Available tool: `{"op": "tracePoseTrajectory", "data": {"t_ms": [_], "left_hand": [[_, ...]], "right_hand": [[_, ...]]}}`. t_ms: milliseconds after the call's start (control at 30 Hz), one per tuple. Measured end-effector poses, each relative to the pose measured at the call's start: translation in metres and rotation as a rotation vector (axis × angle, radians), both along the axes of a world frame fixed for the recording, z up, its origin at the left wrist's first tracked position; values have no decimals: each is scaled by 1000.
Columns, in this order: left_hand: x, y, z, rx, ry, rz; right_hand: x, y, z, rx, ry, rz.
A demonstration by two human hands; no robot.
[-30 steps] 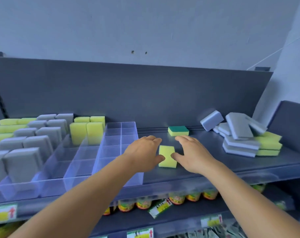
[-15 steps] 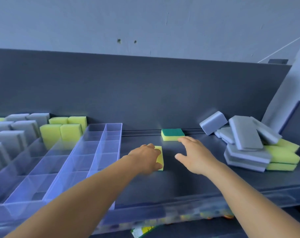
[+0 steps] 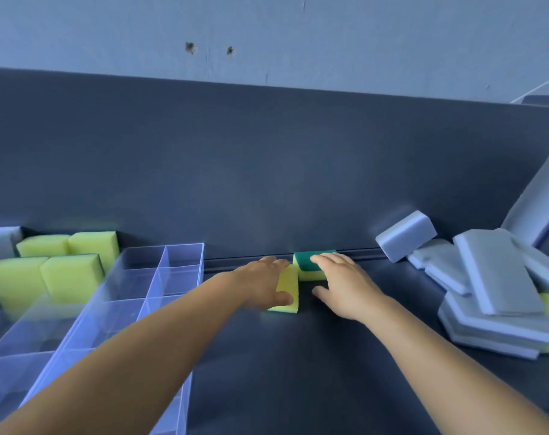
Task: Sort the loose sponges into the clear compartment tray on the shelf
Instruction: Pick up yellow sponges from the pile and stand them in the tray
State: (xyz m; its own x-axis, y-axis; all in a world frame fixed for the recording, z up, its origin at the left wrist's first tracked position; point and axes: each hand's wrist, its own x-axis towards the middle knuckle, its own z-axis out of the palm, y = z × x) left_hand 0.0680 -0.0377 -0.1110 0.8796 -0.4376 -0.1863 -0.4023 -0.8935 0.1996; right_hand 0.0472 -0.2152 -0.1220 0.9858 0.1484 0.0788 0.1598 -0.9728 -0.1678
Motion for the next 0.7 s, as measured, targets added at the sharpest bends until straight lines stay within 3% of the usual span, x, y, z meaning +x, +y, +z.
{"op": "tracePoseTrajectory", "data": {"t_ms": [200, 467, 700], "left_hand": [[15, -3, 0, 10, 43, -3], [16, -10, 4, -15, 10, 138], [10, -9, 9, -174, 12, 277]], "right_hand": [[25, -1, -9, -31, 12, 5], [48, -10, -17, -124, -198, -6], [53, -25, 20, 267, -131, -43]]}}
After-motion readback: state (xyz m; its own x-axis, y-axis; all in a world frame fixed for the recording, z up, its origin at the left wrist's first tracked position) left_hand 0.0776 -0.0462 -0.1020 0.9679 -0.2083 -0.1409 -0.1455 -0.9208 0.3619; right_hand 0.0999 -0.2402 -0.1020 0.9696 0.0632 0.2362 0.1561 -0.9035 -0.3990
